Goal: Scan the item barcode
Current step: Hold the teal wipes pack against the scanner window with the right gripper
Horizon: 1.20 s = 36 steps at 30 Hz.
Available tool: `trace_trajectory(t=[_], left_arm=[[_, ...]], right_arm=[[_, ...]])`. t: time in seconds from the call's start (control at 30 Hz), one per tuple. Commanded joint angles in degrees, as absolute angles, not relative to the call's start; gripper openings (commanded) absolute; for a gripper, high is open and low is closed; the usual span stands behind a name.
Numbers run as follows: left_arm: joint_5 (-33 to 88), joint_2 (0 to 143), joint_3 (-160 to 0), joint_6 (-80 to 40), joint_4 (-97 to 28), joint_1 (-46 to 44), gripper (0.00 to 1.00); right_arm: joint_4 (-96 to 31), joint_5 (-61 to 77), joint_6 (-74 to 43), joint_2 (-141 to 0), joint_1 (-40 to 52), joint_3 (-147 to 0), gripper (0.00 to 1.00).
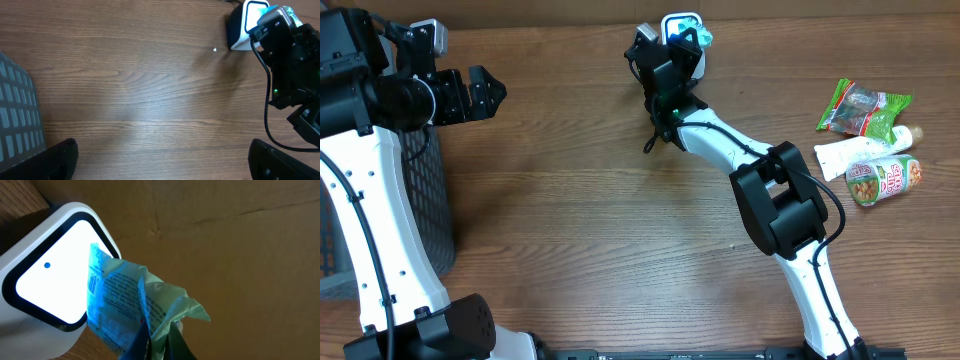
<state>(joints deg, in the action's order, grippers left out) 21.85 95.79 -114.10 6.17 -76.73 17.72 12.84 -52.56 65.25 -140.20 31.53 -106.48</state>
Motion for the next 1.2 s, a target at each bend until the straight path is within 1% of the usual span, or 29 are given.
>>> trace_trajectory(t=[0.0, 0.33, 0.67, 0.9, 1.03, 1.17], left_arm=[[21.6, 95.6, -114.7, 6.0, -76.6, 18.0, 1.0], [21.6, 95.6, -114.7, 6.0, -76.6, 18.0, 1.0], [21.6, 95.6, -114.7, 6.0, -76.6, 18.0, 1.0], [21.6, 95.6, -114.7, 6.0, -76.6, 18.0, 1.0], [21.6, 95.6, -114.7, 6.0, -76.6, 18.0, 1.0], [21.6, 95.6, -114.7, 6.0, -76.6, 18.0, 1.0]], right_arm=[[13.3, -53.1, 64.5, -140.5, 31.8, -106.1, 0.04], [6.9, -53.1, 59.3, -140.5, 32.1, -106.1, 0.04], [7.9, -53.3, 59.6, -140.5, 33.5, -106.1, 0.04], [9.8, -53.4, 63.2, -140.5, 34.0, -106.1, 0.04], [17.7, -57.1, 68.5, -140.5, 34.0, -106.1, 0.04], [31.6, -60.5, 79.7, -140.5, 34.6, -106.1, 0.04]])
